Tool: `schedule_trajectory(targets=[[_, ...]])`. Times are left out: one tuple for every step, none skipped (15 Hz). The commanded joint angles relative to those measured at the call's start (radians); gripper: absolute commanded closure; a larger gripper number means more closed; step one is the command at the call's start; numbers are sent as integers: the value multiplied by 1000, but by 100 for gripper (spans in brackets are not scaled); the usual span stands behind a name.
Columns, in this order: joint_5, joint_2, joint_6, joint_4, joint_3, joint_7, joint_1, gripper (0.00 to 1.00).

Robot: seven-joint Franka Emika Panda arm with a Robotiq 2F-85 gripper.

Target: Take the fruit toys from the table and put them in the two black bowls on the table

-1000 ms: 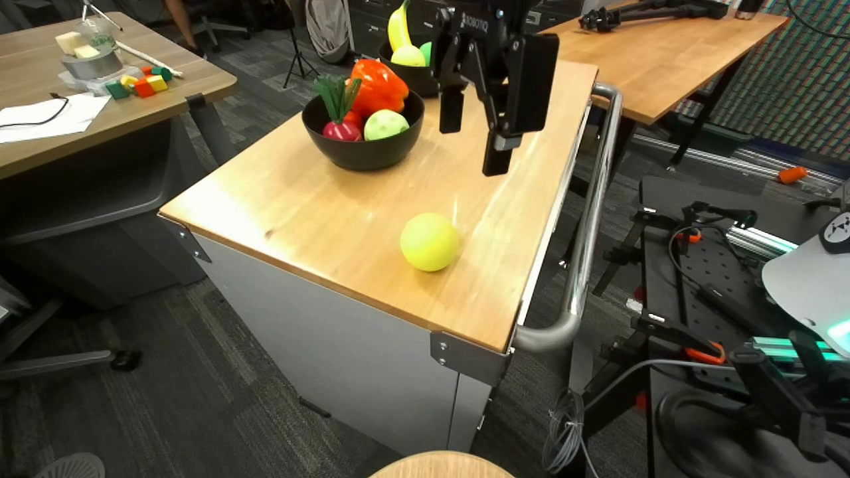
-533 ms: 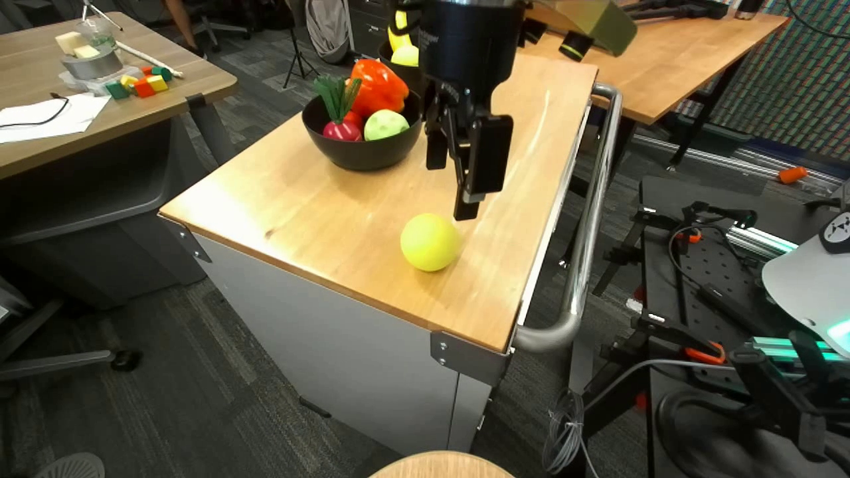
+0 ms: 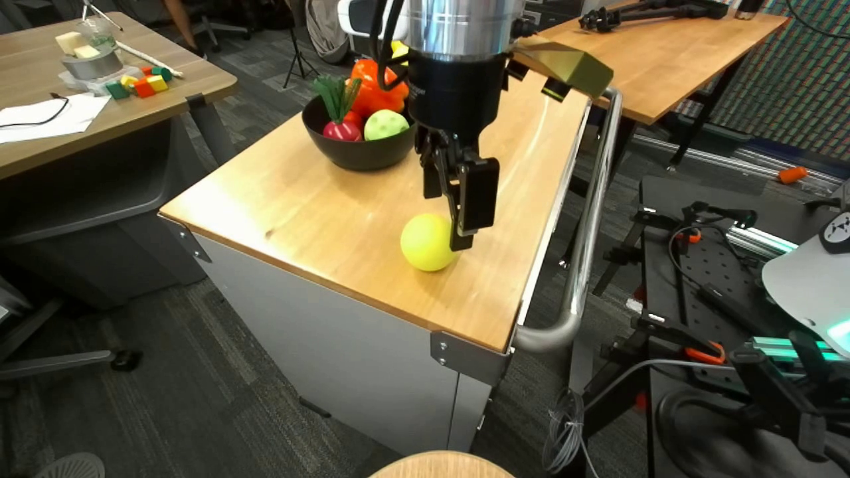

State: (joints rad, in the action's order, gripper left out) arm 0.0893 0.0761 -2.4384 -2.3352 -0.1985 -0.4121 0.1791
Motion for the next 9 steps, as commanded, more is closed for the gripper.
schedule_trajectory(targets=[[-10,26,1,41,-14,11,6,0],[-12,35,6,52,-16,9,6,0],[-16,41,8,60,-19,8,6,0],[-16,49,10,69,-22,5,6,25],[-11,56,17,77,-26,-4,5,26],[-13,61,18,84,-29,-4,4,32],[-11,66,22,91,-31,-8,3,42],[-14,64,23,92,-33,-6,2,50],[-26,60,22,90,-31,2,2,58]])
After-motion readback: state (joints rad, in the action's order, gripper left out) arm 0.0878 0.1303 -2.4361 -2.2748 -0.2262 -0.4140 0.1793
